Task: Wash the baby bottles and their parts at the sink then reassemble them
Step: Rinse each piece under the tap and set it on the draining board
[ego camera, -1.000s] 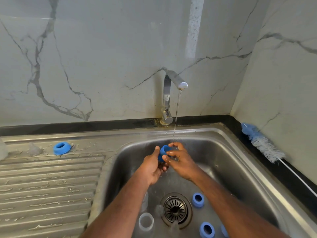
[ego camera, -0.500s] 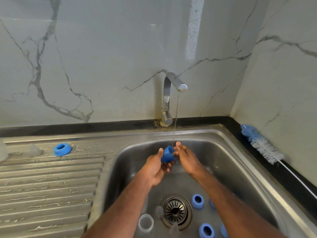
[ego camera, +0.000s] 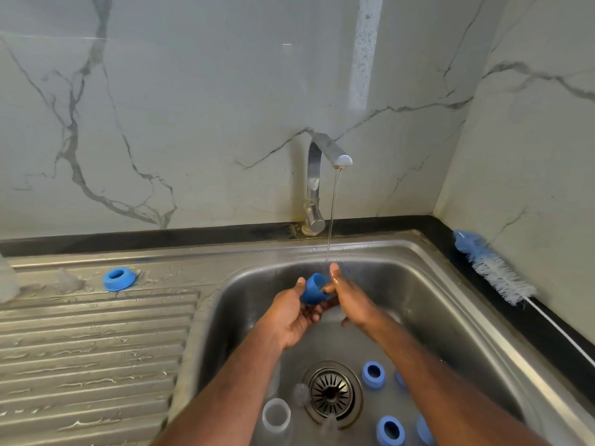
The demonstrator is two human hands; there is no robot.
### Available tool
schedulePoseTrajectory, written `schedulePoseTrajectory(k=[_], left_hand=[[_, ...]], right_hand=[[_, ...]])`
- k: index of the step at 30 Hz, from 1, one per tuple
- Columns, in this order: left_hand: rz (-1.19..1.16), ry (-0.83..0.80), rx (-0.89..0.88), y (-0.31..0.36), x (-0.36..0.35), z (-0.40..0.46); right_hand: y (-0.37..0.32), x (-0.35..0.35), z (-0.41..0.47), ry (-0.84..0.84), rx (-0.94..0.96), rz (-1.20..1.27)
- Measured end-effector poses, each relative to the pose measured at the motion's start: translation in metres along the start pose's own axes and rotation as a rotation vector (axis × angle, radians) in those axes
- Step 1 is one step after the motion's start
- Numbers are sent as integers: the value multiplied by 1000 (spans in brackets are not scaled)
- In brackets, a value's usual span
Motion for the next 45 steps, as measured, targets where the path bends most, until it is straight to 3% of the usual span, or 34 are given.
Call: schedulePoseTrajectory(k=[3,7,9,11,14,17,21,26,31,36,43,45], left_hand=[[-5,0,11,-2,-4,-2],[-7,19,14,-2,4,2],[-10,9,21,-4,5,2],[7,-10,15,-5,-1,1],[30,-25,-29,-4,-7,5],[58,2,-76,0,1,8],[299,51,-275,16,4,5],[473,122,-471,35,4,-2],[788,73,-582,38,-13,-12],[699,76,-553,37,-6,-6],[321,74,-344,23,5,0],[337,80,-344,23,5,0]], right_hand=[[-6,4,-1,78,54,-97],[5,-13,0,-105,-11,-22],[6,-6,-1,-52,-58,-95],[-1,-1,0,14,11,-155],[-3,-5,2,-34,115,-108],[7,2,6,-13,85,-107],[25,9,9,71,-31,11],[23,14,8,86,-15,145],[20,-6,9,-68,84,-224],[17,1,11,-8,146,-246],[7,-1,8,-4,214,-157],[6,1,8,6,231,-167]])
Point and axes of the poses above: each hand's wrist, its own z-axis towards the middle knuckle, its own x-axis out of the back of the hand, y = z × x, the point moved 9 cm from there along z, towards the middle knuckle, and after that the axes turned 4 degrees about -z, right-handed, at the moved point
